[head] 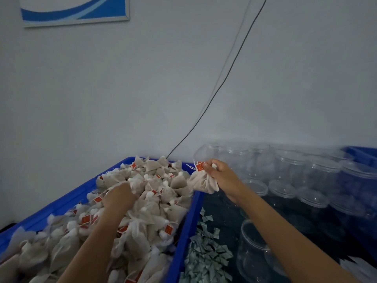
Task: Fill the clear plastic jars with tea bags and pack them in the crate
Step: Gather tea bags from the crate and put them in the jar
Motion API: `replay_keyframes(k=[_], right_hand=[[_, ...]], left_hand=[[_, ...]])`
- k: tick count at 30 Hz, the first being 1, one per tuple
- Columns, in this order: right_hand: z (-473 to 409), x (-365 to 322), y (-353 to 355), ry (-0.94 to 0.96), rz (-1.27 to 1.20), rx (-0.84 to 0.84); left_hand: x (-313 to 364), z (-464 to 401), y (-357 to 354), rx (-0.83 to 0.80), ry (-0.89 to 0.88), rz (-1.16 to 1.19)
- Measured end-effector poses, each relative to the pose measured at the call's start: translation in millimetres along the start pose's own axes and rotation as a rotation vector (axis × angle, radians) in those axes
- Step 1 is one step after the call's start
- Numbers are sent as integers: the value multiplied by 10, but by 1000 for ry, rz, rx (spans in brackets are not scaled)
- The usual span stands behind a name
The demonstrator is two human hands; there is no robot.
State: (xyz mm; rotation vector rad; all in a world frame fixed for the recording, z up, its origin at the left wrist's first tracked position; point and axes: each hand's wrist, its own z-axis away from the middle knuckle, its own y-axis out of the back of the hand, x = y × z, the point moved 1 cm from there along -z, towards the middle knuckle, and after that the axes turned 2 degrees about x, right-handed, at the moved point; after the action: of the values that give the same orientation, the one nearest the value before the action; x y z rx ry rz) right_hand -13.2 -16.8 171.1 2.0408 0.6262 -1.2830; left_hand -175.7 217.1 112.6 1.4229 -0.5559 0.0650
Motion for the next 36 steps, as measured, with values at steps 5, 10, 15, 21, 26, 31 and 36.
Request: replay_keyframes(k=[5, 10, 15, 21, 26, 31, 36], right_hand=[[98, 60, 140, -41, -27, 36], [204, 55, 196, -57, -10, 44], [417, -63, 517, 7, 22, 146], [813, 5, 1024, -2, 216, 214], [1033, 215, 1165, -39, 378, 230], [1096, 502, 1090, -96, 354, 222], [1143, 657, 1039, -122, 337, 207]], left_hand=[[94, 206, 84, 238, -351, 97], [556, 667, 361, 208, -561, 770], [1028, 1115, 390, 73, -700, 797], [1466, 1562, -54, -97, -797, 786], [1652, 1773, -473, -154, -815, 682], [1724, 1828, -644, -122, -801, 665], [1753, 1850, -696, -122, -795, 645]])
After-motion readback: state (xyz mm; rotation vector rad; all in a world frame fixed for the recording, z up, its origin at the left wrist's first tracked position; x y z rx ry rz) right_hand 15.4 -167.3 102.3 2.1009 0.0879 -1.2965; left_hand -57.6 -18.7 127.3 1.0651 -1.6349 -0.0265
